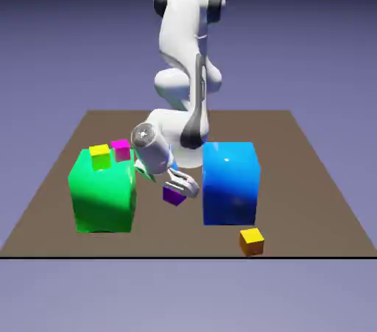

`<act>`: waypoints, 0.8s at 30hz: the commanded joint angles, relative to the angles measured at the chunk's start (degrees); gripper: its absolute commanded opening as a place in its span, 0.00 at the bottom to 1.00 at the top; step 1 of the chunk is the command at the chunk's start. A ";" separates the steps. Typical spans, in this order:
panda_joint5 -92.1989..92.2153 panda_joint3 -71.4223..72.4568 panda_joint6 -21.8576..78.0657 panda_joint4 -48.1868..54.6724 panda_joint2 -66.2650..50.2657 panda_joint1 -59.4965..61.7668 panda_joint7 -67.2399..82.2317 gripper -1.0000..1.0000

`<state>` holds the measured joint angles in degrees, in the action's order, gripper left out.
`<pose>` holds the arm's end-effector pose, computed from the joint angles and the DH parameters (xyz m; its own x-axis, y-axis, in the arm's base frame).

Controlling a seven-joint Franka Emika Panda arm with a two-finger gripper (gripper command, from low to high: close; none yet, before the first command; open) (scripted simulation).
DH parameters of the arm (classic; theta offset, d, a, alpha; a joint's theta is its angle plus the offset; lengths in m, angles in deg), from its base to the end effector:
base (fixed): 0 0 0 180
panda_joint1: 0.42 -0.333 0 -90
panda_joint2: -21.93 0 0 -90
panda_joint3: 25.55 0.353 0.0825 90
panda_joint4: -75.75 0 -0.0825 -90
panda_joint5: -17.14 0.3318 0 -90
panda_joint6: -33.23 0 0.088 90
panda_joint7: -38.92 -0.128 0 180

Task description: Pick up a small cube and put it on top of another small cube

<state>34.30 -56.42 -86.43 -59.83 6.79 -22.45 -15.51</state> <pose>0.4182 -0.0477 0.2626 0.1641 -0.9415 -0.2942 -0.8887 -0.2706 0.3701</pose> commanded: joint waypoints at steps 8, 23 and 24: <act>-1.67 -1.98 15.02 12.43 4.70 8.24 -10.72 0.00; -0.78 11.04 22.09 9.05 23.01 39.39 -29.26 0.00; -0.72 11.91 22.56 8.82 24.23 41.46 -30.50 0.00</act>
<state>33.69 -44.51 -63.91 -51.01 31.01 19.00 -45.99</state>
